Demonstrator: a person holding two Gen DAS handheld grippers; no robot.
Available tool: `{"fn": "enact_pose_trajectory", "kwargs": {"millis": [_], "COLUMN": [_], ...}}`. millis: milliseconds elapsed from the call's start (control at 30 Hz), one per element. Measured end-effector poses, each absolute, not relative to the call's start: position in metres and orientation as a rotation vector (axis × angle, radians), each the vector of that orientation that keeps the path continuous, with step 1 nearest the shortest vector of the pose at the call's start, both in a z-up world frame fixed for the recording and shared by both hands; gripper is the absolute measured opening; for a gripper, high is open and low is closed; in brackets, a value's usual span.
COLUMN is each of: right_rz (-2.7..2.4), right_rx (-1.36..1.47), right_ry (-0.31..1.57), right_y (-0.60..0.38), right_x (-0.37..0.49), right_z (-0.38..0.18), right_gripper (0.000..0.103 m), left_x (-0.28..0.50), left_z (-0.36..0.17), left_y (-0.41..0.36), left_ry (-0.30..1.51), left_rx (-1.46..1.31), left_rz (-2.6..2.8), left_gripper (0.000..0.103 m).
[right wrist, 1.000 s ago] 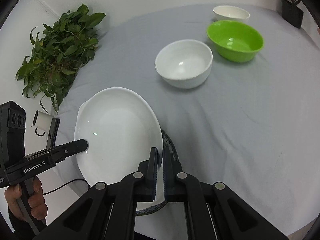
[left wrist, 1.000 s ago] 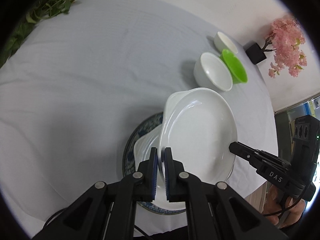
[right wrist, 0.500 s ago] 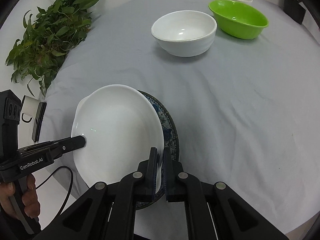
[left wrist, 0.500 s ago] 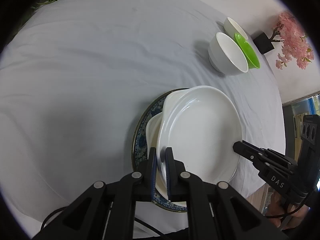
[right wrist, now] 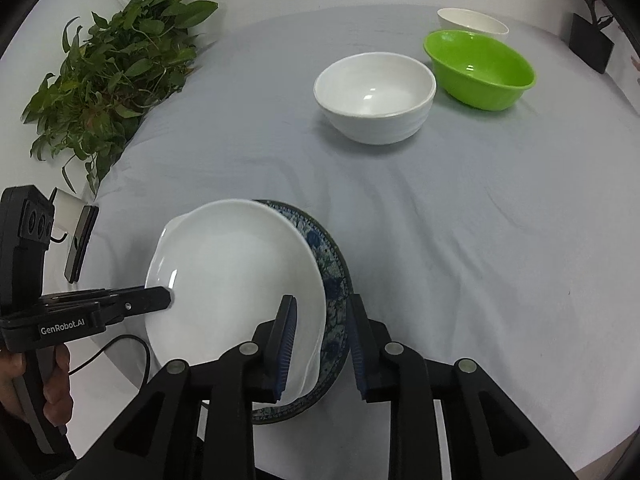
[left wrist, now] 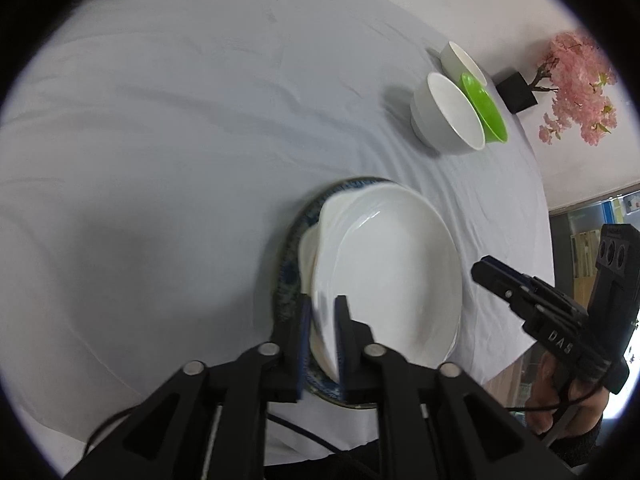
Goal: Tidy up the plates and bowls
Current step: 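Lower the second dish onto the stacked dish and open both tools, then raise both tools away from the dish stack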
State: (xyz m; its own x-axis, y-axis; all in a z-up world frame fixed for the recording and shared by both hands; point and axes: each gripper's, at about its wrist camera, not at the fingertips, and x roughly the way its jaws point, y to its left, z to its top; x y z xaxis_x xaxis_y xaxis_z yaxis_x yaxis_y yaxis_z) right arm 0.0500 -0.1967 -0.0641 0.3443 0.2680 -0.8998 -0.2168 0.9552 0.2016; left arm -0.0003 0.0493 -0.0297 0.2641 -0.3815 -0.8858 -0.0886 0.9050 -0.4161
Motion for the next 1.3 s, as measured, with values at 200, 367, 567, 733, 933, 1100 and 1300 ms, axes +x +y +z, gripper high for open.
{"fn": "enact_pose_trajectory", "kwargs": {"millis": [200,367,567,733,933,1100,1300], "right_rz": [0.355,0.349,0.345,0.328,0.262,0.239,0.216], "right_rx": [0.054,0.037,0.080,0.100,0.149,0.215,0.184], "right_ry": [1.137,1.146,1.148,1.073,0.949,0.918,0.897], "right_y": [-0.194,-0.186,-0.189,-0.193,-0.207,-0.226,-0.233], "right_x": [0.068,0.073,0.071,0.073,0.070,0.071,0.074], "right_z": [-0.059,-0.071,-0.083,-0.070,-0.055,-0.052,-0.049], "right_gripper": [0.013,0.013,0.013,0.089,0.103,0.103,0.103], "left_x": [0.006,0.010,0.015,0.013,0.012,0.029,0.033], "left_z": [-0.026,-0.035,-0.031,0.011,0.066,0.065,0.050], "left_y": [0.048,0.043,0.050,0.062,0.059,0.040,0.001], "left_ry": [1.266,1.287,1.271,1.015,0.660,0.694,0.714], "left_rx": [-0.420,-0.388,-0.390,-0.323,-0.183,-0.166,-0.069], "left_rz": [-0.246,-0.251,-0.240,-0.197,-0.070,-0.172,-0.240], "left_gripper": [0.023,0.022,0.022,0.054,0.102,0.102,0.102]}}
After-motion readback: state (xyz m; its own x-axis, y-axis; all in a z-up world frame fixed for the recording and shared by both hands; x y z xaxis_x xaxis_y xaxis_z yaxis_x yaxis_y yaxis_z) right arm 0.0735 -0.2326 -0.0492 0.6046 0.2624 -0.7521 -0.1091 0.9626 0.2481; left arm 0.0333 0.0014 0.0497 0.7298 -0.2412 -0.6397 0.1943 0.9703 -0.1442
